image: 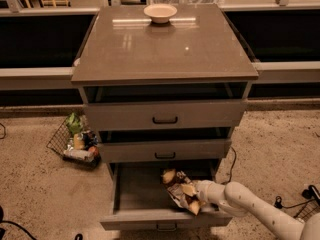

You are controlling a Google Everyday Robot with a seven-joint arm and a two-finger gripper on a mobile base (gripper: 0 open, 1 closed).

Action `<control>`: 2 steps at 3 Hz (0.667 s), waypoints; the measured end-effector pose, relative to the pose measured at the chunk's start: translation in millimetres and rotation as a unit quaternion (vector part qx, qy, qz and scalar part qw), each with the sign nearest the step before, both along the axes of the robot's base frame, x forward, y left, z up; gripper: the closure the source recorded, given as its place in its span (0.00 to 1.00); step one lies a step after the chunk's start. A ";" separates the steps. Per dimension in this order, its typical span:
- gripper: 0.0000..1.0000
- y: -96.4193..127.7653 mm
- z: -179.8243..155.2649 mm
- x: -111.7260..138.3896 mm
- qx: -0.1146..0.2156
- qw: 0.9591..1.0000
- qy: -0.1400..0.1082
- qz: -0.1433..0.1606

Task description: Place brown chip bag into bottom drawer

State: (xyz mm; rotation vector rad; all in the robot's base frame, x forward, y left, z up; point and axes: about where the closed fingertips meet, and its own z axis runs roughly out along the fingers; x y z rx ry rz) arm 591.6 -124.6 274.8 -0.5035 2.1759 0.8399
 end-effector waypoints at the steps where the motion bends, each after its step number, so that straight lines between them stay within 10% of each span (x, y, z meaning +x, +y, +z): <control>1: 0.28 -4.2 -16.8 7.1 0.009 1.000 0.009 -0.007; 2: 0.05 -6.3 -27.0 11.7 0.015 1.000 0.016 -0.009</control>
Offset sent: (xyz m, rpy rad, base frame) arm 0.0180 -0.0147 -0.0381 0.0405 0.0480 -0.0285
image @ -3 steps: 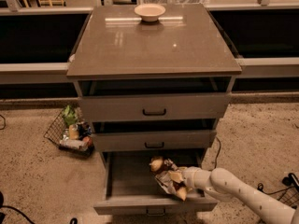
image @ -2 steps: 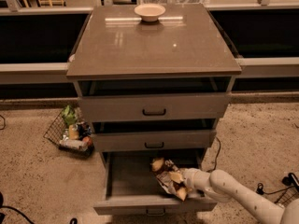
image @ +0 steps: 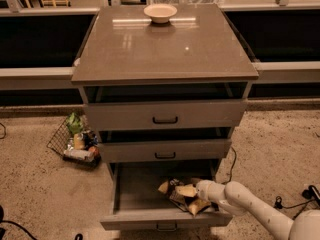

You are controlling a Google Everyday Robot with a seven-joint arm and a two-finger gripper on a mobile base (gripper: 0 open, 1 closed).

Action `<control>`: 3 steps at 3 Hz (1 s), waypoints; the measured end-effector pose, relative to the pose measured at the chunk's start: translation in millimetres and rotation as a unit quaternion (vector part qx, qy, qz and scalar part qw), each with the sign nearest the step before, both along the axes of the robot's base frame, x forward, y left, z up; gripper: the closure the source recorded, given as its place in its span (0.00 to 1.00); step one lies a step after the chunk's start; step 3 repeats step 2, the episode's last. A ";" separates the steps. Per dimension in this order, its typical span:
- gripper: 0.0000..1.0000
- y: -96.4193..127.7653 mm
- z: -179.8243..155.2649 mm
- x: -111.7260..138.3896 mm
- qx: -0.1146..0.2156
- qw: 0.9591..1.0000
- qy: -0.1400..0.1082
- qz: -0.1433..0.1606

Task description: Place brown chip bag into bottom drawer

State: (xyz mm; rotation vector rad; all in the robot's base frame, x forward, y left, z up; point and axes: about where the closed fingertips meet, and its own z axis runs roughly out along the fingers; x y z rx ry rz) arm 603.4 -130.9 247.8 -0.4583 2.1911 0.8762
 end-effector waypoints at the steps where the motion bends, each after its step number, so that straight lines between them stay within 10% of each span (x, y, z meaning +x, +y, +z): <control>1: 0.00 -9.0 7.3 0.2 0.000 1.000 -0.006 -0.005; 3: 0.00 -23.3 32.3 -8.0 0.006 0.999 -0.032 -0.013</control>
Offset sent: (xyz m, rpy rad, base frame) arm -0.0265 -0.0653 0.0766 0.0388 -0.1588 -0.0846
